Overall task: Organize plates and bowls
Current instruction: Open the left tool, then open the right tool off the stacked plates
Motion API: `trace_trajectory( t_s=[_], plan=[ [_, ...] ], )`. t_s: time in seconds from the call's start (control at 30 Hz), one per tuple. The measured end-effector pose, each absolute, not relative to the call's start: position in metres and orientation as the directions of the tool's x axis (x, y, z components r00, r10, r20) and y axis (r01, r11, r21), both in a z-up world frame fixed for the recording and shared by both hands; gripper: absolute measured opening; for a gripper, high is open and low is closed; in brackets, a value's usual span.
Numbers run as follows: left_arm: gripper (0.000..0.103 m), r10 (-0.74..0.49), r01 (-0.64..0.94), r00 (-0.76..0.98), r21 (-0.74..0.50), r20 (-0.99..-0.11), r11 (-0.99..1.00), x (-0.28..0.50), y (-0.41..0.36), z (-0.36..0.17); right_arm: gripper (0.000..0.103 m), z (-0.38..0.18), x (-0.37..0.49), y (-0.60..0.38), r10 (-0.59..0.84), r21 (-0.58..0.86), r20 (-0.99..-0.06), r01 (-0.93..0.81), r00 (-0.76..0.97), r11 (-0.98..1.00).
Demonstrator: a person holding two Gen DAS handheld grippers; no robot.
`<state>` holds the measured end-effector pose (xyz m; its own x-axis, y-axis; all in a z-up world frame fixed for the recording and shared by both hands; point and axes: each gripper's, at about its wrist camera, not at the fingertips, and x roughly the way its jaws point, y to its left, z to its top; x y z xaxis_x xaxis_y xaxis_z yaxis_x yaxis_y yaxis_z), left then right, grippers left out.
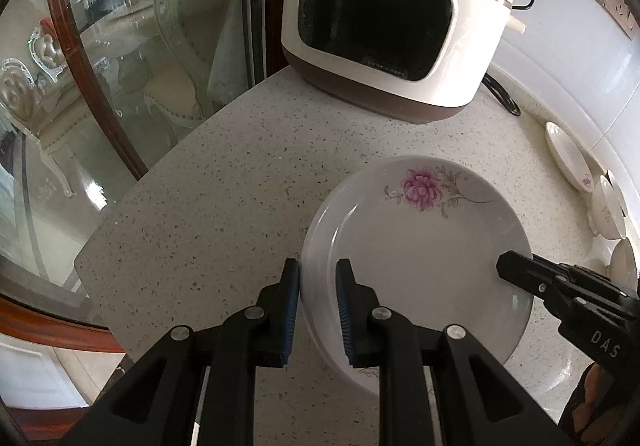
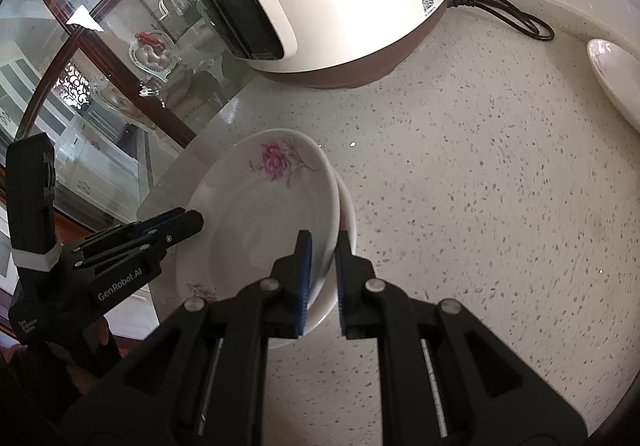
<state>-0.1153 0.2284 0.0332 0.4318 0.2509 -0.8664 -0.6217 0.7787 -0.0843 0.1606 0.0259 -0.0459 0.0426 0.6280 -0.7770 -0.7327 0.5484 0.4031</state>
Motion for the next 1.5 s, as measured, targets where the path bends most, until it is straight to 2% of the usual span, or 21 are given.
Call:
trace_trajectory(
  t_s=[0.2,0.33,0.47,0.5,0.53,0.57,0.63,0.77,0.97,1.07,1.17,1.5],
  plan=[
    [0.019,0.318,-0.592,0.386,0.031,-0.866,0.805,-0.11,0.212,0.034,0.014,-0.046,0.16,0.03,0.623,0.385,-0.781,-0.747,0.048,0.541],
    [0.021,0.41,-0.59,0.351,0.141,-0.842,0.795,-0.109,0.204,0.038,0.014,-0.045,0.16,0.031,0.616,0.374,-0.786,-0.749,0.057,0.546],
    [0.024,0.454,-0.623,0.356,0.155,-0.817,0.767,-0.114,0.206,0.052,0.014,-0.044,0.159,0.031,0.612,0.366,-0.788,-0.753,0.062,0.547],
    [0.027,0.464,-0.631,0.36,0.155,-0.809,0.76,-0.116,0.208,0.057,0.014,-0.044,0.158,0.031,0.611,0.362,-0.789,-0.755,0.063,0.547],
    [0.04,0.477,-0.642,0.367,0.153,-0.799,0.751,-0.119,0.208,0.064,0.014,-0.044,0.158,0.032,0.609,0.359,-0.79,-0.757,0.064,0.546],
    [0.057,0.483,-0.648,0.372,0.151,-0.793,0.746,-0.121,0.208,0.068,0.014,-0.044,0.158,0.032,0.608,0.357,-0.791,-0.758,0.065,0.546],
    [0.072,0.513,-0.666,0.384,0.155,-0.767,0.73,-0.126,0.208,0.081,0.014,-0.043,0.157,0.033,0.604,0.348,-0.794,-0.763,0.07,0.545],
    [0.088,0.494,-0.676,0.446,0.081,-0.746,0.733,-0.133,0.211,0.098,0.014,-0.043,0.154,0.037,0.594,0.32,-0.8,-0.777,0.085,0.542],
    [0.096,0.526,-0.673,0.477,0.093,-0.704,0.734,-0.134,0.21,0.113,0.014,-0.043,0.152,0.041,0.58,0.285,-0.807,-0.789,0.108,0.544],
    [0.102,0.58,-0.687,0.454,0.148,-0.677,0.711,-0.132,0.208,0.117,0.014,-0.043,0.151,0.043,0.57,0.264,-0.813,-0.796,0.12,0.545],
    [0.103,0.608,-0.685,0.439,0.191,-0.661,0.703,-0.127,0.205,0.116,0.015,-0.042,0.149,0.046,0.559,0.237,-0.818,-0.807,0.134,0.541],
    [0.103,0.592,-0.645,0.401,0.244,-0.699,0.724,-0.121,0.201,0.109,0.017,-0.043,0.149,0.049,0.542,0.222,-0.828,-0.801,0.147,0.556]
  ],
)
